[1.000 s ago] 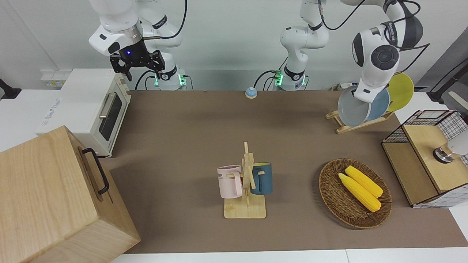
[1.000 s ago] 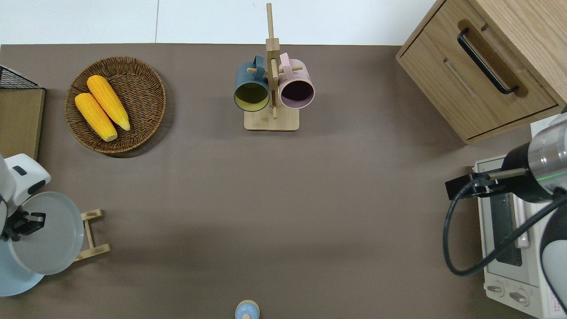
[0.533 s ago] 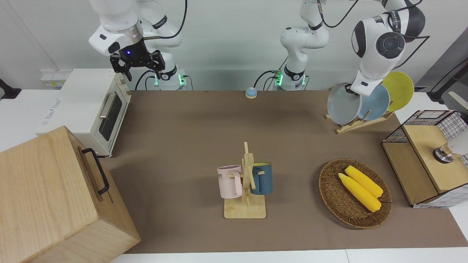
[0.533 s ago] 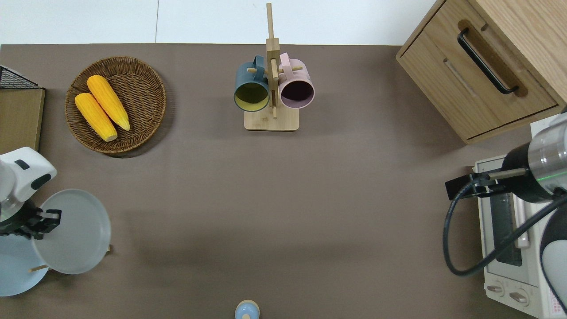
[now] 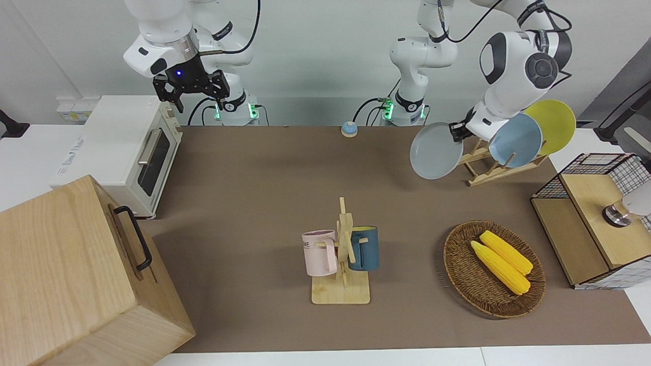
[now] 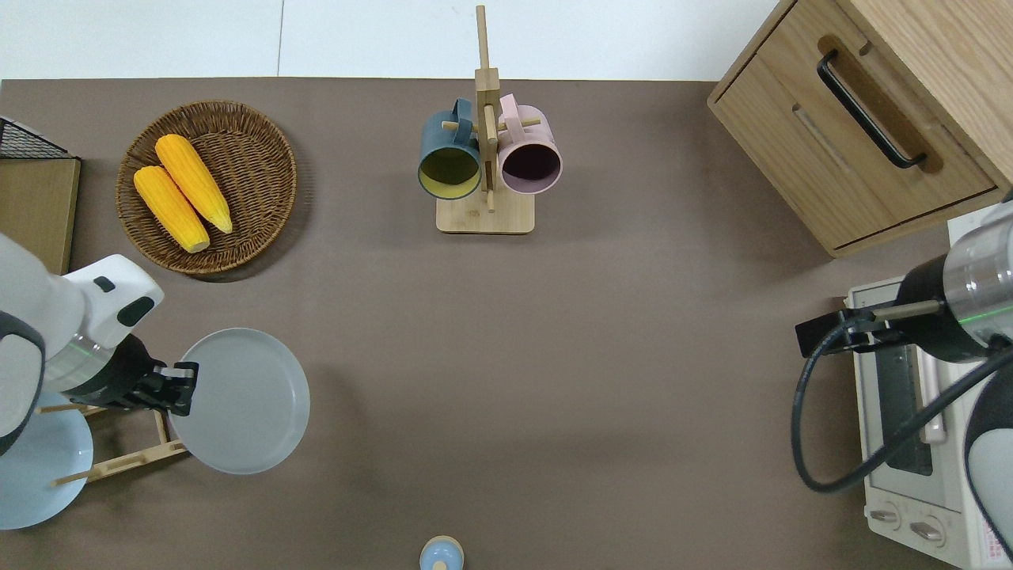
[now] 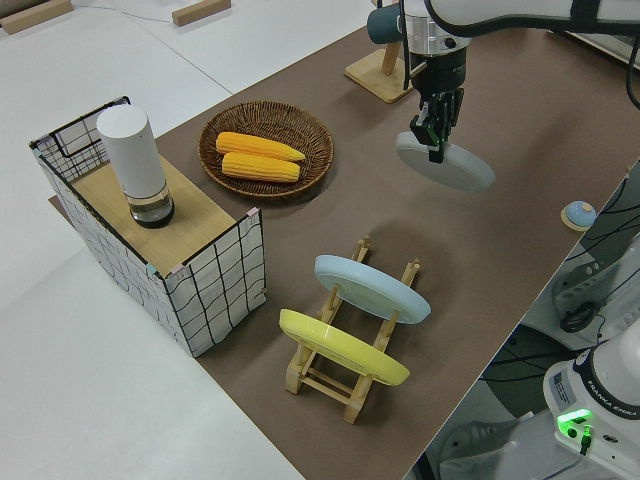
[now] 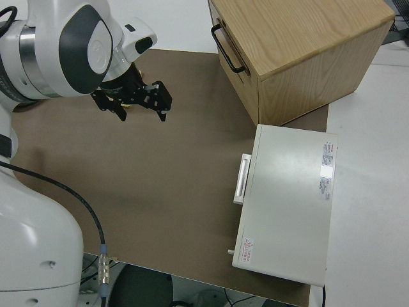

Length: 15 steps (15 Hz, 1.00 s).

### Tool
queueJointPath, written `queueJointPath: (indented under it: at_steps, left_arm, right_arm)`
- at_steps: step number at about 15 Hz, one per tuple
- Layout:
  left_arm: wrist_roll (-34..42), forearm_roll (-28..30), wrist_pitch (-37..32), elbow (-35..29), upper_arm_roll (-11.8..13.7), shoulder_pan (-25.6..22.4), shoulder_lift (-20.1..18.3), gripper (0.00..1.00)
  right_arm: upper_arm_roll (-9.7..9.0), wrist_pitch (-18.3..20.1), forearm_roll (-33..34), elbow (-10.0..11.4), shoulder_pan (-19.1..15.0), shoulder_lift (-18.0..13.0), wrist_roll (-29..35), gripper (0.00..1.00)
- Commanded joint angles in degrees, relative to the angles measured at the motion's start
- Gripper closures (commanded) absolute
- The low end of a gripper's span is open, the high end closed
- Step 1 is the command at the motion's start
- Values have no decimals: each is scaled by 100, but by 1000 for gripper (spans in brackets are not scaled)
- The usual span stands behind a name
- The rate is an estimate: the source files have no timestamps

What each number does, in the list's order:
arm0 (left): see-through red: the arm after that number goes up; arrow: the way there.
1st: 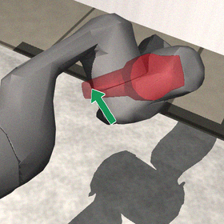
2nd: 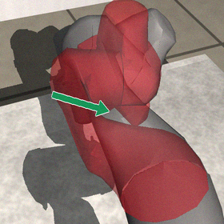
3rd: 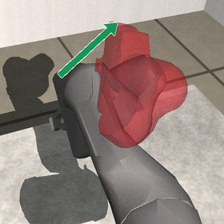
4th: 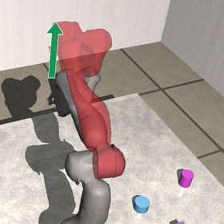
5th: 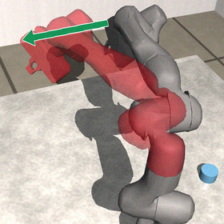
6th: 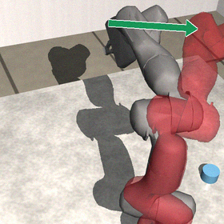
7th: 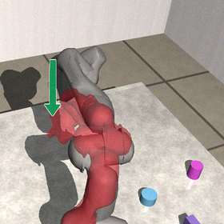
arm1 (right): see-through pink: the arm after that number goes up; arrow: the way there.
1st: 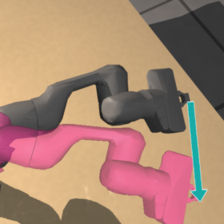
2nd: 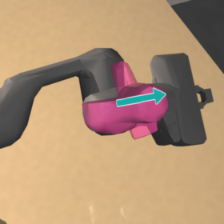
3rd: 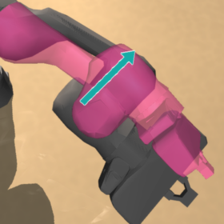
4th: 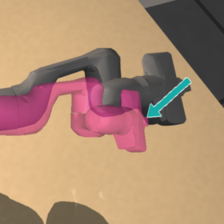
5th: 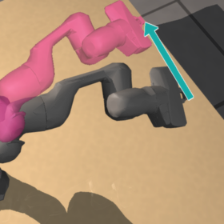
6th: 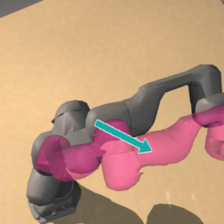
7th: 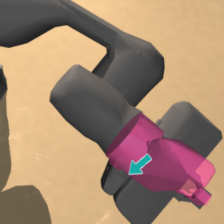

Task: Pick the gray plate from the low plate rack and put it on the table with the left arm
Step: 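Carry the gray plate away from the rack and lower it onto the table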

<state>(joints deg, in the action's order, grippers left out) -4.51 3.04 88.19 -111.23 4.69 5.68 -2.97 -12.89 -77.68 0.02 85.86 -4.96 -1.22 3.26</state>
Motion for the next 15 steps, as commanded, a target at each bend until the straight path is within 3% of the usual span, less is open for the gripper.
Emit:
queueJointPath:
  at_steps: [1,5,7,8,9,10,11,15]
  left_arm:
    - [29,626,654,-469,-30,38,173,1000]
    - [-50,636,690,-479,-206,74,665,988]
    - [-68,584,708,-479,-206,65,718,917]
    - [-68,557,708,-479,-206,65,762,822]
    - [-59,392,690,-470,-206,65,771,630]
    - [-59,268,638,-409,-188,56,754,351]
    - [-24,215,594,-348,-162,39,754,277]
    - [-6,205,480,12,-30,12,719,151]
  right_arm:
    - [-38,87,-20,-35,-85,-27,-19,11]
    - [-38,87,-20,-35,-76,-27,-19,11]
    - [-38,87,-20,-35,-85,-27,-19,13]
    - [-38,87,-20,-35,-76,-27,-19,11]
    - [-38,87,-20,-35,-84,-27,-19,11]
    - [-38,87,-20,-35,-85,-27,-19,11]
    - [-38,87,-20,-35,-85,-27,-19,13]
    - [-38,87,-20,-35,-85,-27,-19,11]
